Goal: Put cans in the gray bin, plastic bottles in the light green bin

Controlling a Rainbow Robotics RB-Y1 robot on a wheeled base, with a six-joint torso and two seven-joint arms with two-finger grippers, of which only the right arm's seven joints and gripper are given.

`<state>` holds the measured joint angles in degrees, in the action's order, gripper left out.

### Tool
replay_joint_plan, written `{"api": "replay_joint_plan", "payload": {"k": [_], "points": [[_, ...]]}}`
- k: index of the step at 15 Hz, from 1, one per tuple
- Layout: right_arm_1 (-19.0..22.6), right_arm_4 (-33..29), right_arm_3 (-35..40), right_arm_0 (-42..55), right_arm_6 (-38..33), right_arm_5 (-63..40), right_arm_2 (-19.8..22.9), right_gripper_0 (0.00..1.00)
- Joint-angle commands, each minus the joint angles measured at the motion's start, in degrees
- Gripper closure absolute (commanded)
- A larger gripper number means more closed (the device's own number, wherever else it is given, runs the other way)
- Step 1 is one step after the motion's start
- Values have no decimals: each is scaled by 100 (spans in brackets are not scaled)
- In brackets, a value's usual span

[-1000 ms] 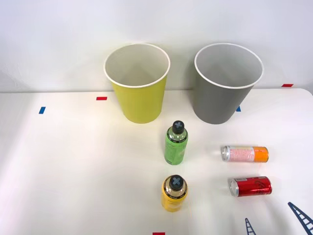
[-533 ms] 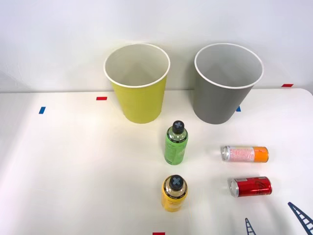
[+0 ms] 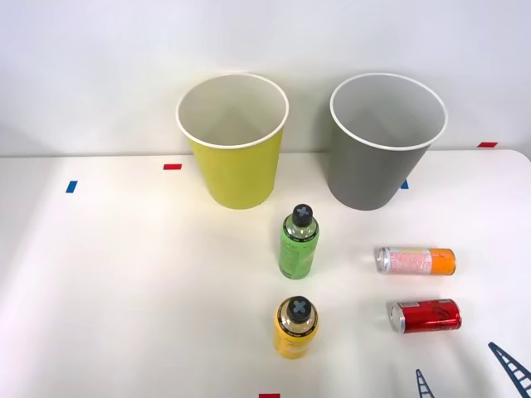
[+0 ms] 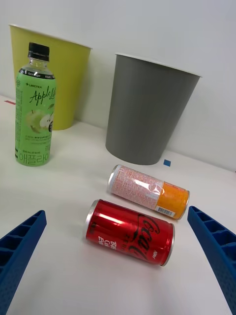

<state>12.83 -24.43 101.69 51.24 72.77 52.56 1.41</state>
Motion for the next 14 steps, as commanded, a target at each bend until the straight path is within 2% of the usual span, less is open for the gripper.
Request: {"api": "replay_joint_plan", "payload": {"k": [1, 14], "points": [[0, 0, 0, 0, 0, 0, 0, 0], [0, 0, 0, 0, 0, 0, 0, 0]]}}
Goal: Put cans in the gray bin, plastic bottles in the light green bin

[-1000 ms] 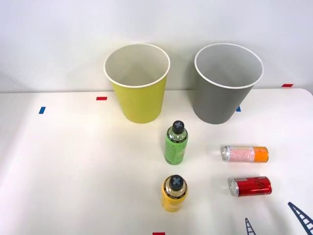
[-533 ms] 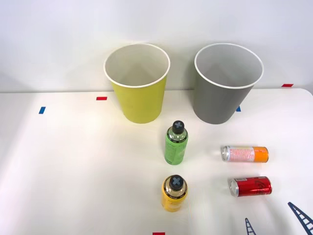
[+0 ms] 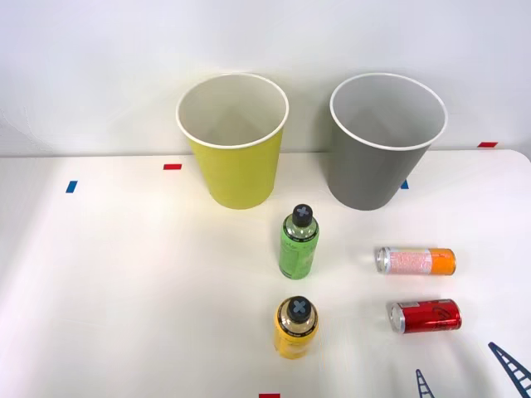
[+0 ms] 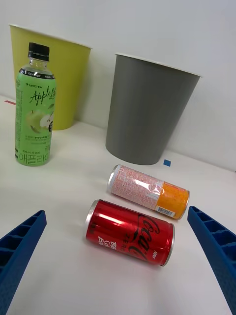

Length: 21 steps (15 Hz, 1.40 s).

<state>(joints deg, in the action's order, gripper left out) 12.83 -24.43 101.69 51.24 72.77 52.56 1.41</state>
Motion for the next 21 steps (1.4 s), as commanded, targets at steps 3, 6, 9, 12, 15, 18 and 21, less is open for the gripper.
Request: {"api": "replay_joint_plan", "payload": {"k": [3, 6, 9, 12, 15, 18, 21], "points": [[0, 0, 0, 0, 0, 0, 0, 0], [0, 0, 0, 0, 0, 0, 0, 0], [0, 0, 0, 0, 0, 0, 0, 0], [0, 0, 0, 0, 0, 0, 0, 0], [0, 0, 0, 0, 0, 0, 0, 0], [0, 0, 0, 0, 0, 0, 0, 0], [-79, -26, -237, 0, 9, -97, -62, 0]]}}
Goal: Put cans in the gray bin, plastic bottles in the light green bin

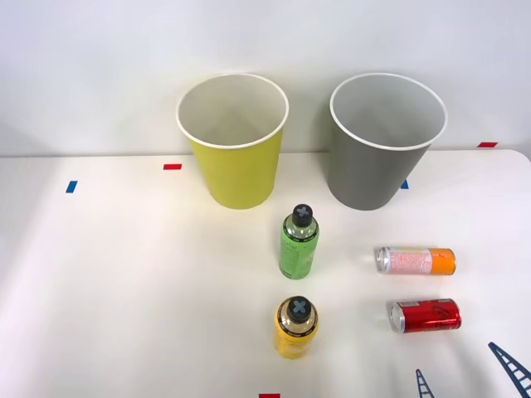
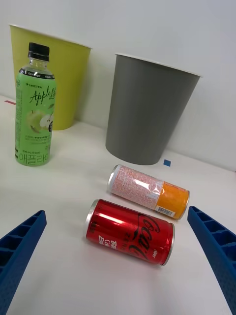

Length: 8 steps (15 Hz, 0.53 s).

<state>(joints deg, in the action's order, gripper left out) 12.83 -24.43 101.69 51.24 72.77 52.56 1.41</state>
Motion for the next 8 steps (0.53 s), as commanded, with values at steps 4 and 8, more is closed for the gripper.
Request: {"api": "replay_joint_plan", "payload": {"k": [4, 8], "points": [[-79, 448, -255, -18, 79, -114, -193, 0], [9, 615, 580, 18, 88, -1687, -202, 0]]}}
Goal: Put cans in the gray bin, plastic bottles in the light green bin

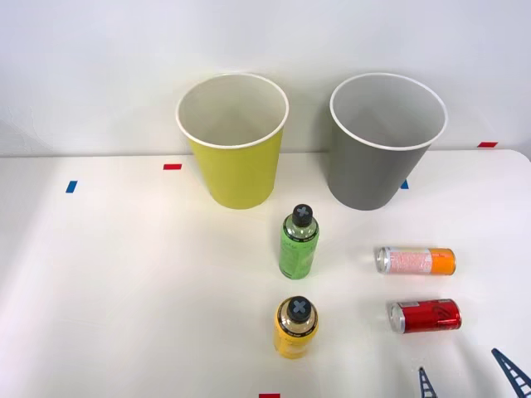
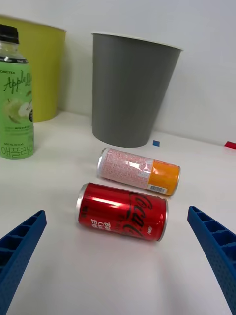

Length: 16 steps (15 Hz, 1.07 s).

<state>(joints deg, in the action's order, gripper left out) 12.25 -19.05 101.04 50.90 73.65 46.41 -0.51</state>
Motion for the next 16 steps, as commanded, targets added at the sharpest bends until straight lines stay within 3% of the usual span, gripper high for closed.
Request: {"api": "replay_joint_plan", "payload": {"k": [1, 6, 9, 12, 16], "points": [[102, 103, 917, 86, -17, -1556, -28, 0], [401, 1193, 2077, 104, 0, -4008, -283, 0], [665, 1360, 3238, 77, -140, -6206, -274, 0], [849, 1439, 4363, -19, -958, -8456, -274, 0], [893, 1861, 4530, -380, -2355, -9590, -239, 0]]}}
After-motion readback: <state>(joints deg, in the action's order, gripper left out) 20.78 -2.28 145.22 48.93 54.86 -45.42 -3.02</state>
